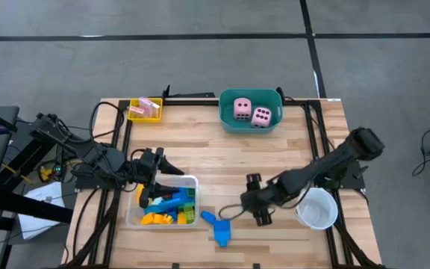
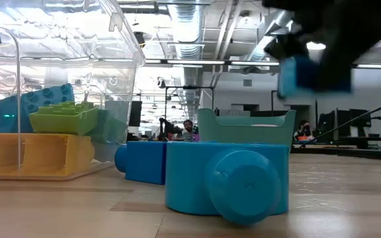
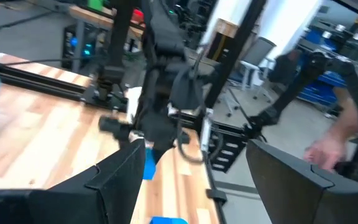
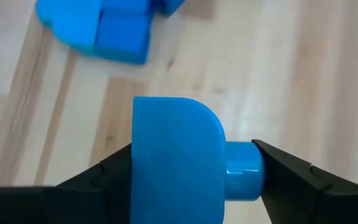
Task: Pick & Place Toys
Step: Put the blue game piece into the transparent bin
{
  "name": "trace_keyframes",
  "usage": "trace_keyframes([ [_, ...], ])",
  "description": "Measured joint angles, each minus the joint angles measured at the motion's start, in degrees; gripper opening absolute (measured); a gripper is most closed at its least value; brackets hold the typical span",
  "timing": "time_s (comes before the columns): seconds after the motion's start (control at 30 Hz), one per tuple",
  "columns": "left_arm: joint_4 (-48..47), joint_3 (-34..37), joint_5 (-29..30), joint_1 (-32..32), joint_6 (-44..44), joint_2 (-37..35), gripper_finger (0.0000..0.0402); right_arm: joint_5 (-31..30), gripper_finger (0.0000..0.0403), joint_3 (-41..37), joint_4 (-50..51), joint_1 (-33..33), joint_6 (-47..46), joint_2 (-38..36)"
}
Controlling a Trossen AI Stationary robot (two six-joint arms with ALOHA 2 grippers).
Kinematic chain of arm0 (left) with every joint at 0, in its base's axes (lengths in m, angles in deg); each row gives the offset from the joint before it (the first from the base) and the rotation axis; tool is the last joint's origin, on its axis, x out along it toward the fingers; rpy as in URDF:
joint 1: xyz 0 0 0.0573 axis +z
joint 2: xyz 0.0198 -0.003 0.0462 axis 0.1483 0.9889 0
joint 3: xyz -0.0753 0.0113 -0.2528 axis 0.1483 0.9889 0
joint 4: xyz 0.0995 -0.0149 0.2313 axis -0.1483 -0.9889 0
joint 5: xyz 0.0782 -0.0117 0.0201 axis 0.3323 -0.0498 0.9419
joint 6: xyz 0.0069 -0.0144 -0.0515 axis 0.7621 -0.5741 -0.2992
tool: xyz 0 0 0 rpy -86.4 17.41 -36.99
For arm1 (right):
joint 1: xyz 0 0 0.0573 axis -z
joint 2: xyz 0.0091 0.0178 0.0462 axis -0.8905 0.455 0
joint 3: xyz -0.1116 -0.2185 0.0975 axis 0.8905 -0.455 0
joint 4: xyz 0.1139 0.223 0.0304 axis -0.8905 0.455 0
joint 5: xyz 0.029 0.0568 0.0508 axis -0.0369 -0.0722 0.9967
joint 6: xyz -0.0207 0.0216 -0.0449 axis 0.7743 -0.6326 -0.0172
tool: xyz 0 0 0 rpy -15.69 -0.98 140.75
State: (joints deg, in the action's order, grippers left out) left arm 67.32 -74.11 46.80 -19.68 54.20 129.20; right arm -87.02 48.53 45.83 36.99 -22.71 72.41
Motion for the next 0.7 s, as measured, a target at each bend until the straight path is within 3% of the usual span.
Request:
trace_keyframes([
  [0.23, 0.0, 0.0, 5.7, 1.3, 0.1, 0.0, 0.0275, -4.4, 0.0259, 0.0, 4.3, 5.7, 0.0, -11.8],
  [0.47, 0.2, 0.0, 7.4, 5.3, -7.4, 2.2, 0.0285, -9.4, 0.0260, 0.1, 1.9, 13.1, 2.9, -20.6],
  [0.7, 5.0, 0.0, 6.0, 13.5, -24.9, 10.4, 0.0299, -10.4, 0.0260, 2.1, -2.0, 17.9, 7.4, -22.2],
])
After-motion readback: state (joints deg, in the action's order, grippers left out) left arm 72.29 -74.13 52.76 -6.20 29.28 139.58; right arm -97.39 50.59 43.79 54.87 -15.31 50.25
